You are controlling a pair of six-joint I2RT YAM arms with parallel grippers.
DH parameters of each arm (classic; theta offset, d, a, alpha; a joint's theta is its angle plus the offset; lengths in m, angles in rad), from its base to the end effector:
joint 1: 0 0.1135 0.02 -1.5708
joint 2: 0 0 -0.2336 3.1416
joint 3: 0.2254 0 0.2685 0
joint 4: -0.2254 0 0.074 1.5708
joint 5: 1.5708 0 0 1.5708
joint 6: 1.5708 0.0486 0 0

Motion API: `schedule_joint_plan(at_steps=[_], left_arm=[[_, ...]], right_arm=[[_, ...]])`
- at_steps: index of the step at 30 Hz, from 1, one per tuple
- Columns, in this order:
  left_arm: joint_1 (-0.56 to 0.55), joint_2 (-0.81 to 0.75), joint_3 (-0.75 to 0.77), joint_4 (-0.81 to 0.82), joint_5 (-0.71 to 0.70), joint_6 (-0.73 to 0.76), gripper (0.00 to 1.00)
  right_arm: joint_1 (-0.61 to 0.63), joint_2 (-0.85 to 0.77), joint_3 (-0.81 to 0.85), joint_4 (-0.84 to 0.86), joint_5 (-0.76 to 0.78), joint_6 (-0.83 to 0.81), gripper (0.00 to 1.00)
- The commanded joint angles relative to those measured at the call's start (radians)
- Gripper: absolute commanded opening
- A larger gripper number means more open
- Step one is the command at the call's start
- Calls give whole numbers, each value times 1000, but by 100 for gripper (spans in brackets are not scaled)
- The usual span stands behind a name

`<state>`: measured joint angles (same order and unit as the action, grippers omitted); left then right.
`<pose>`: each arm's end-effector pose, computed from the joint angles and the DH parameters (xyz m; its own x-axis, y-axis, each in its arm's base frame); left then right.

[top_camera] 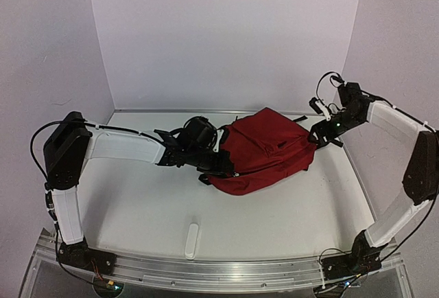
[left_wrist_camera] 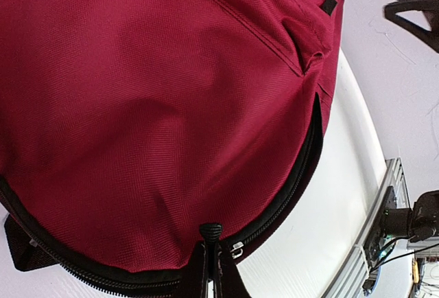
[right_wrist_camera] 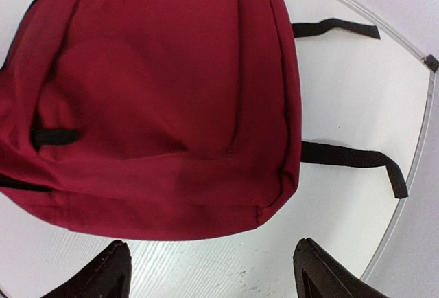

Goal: Pack the student bag
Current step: Zip the student bag at the center of the board.

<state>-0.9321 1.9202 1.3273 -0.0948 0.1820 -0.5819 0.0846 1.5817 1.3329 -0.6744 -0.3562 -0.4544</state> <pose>0.2580 -0.3622 0.1592 -0.7959 0.1652 -0.5824 0.5213 0.6761 -0.5207 0.3604 0.0476 0.2455 -0.5873 -0.4626 -0.6641 -0.6083 0.7936 -0.0149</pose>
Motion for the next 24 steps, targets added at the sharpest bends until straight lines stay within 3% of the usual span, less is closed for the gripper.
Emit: schedule_joint_plan(at_steps=[1,7,13,24], left_arm=[[9,0,48,35,18,-8,0],[9,2,44,42,19,-19,0],[10,-10,31,65,46,-34,0],[13,-38,10,90,68,-53,0]], right_arm=[[63,-86,20,-121,-47,-113,82],[260,-96,-26,-39,-153,-81,71],[432,1,-10,44,-122,-69,61],[535,100,-80,271,-139,-58,57]])
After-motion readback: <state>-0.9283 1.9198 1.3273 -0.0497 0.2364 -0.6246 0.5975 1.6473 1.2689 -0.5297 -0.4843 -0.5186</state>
